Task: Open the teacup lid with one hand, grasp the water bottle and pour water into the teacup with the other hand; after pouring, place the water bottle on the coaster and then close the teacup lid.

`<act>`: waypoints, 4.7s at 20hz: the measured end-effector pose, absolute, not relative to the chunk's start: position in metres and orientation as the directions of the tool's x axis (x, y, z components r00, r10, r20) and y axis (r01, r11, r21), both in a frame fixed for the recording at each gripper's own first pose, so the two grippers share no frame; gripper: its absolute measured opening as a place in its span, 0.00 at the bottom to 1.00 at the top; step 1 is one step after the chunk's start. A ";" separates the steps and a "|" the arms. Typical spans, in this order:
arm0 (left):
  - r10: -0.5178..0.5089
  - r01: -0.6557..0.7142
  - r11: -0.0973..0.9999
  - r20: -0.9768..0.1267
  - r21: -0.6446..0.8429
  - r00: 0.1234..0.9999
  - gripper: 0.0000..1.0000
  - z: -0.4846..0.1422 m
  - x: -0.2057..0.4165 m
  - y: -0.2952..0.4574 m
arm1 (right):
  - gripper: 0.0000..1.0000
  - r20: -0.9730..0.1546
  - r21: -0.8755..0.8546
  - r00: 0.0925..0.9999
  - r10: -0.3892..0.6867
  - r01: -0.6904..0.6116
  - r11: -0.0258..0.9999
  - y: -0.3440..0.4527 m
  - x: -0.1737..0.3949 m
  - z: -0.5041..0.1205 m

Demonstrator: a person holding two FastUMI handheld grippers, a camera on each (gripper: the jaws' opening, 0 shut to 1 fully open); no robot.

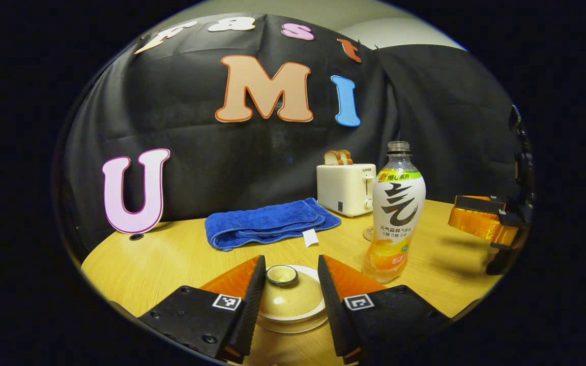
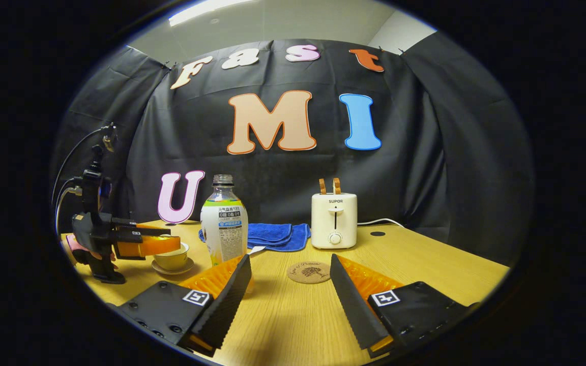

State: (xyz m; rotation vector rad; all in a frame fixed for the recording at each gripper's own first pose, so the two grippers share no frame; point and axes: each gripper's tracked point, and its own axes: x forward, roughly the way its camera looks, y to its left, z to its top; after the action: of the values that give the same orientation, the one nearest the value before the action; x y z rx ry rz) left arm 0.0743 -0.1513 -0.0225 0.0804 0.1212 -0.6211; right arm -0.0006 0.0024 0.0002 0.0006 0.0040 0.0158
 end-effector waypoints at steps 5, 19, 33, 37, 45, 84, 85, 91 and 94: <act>-0.555 0.562 0.826 -0.127 0.028 0.822 0.28 -0.020 0.081 -0.147 | 0.95 -0.004 0.001 1.000 0.016 -0.016 1.000 0.003 -0.001 0.000; -0.431 0.431 0.902 -0.013 -0.008 0.902 0.25 -0.004 0.082 -0.111 | 0.95 -0.008 0.003 0.998 0.057 -0.057 0.998 0.011 0.000 0.000; -0.216 0.216 0.976 0.006 -0.002 0.976 0.25 0.000 0.041 -0.007 | 0.98 -0.058 0.017 0.943 0.328 -0.328 0.945 0.094 0.044 -0.013; -0.172 0.172 0.985 0.006 -0.001 0.985 0.24 0.000 0.035 0.011 | 0.94 -0.119 0.014 0.932 0.341 -0.342 0.940 0.108 0.058 -0.024; -0.165 0.165 0.986 0.003 -0.001 0.986 0.24 -0.002 0.035 0.012 | 0.92 -0.209 -0.008 0.936 0.282 -0.290 0.957 0.117 0.085 -0.039; -0.143 0.143 0.990 0.002 -0.002 0.990 0.24 -0.004 0.035 0.016 | 0.65 0.105 -0.993 0.985 0.135 0.098 0.059 0.126 0.102 0.004; -0.143 0.143 0.990 0.002 -0.002 0.990 0.24 -0.003 0.035 0.016 | 0.65 0.103 -0.995 0.984 0.145 0.099 0.034 0.124 0.104 0.003; -0.145 0.145 0.989 0.003 -0.003 0.989 0.24 -0.004 0.036 0.016 | 0.67 0.133 -0.984 0.976 0.173 0.150 -0.092 0.126 0.108 0.004; -0.145 0.145 0.989 0.003 -0.003 0.989 0.24 -0.005 0.036 0.016 | 0.67 0.139 -0.974 0.971 0.194 0.169 -0.148 0.127 0.105 0.004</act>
State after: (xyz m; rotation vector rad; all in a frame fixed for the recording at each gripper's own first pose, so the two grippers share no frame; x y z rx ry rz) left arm 0.0362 0.0157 -0.0052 -0.0029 -0.0023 -0.1451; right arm 0.1055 0.1269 0.0037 -1.7265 -0.2733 0.0216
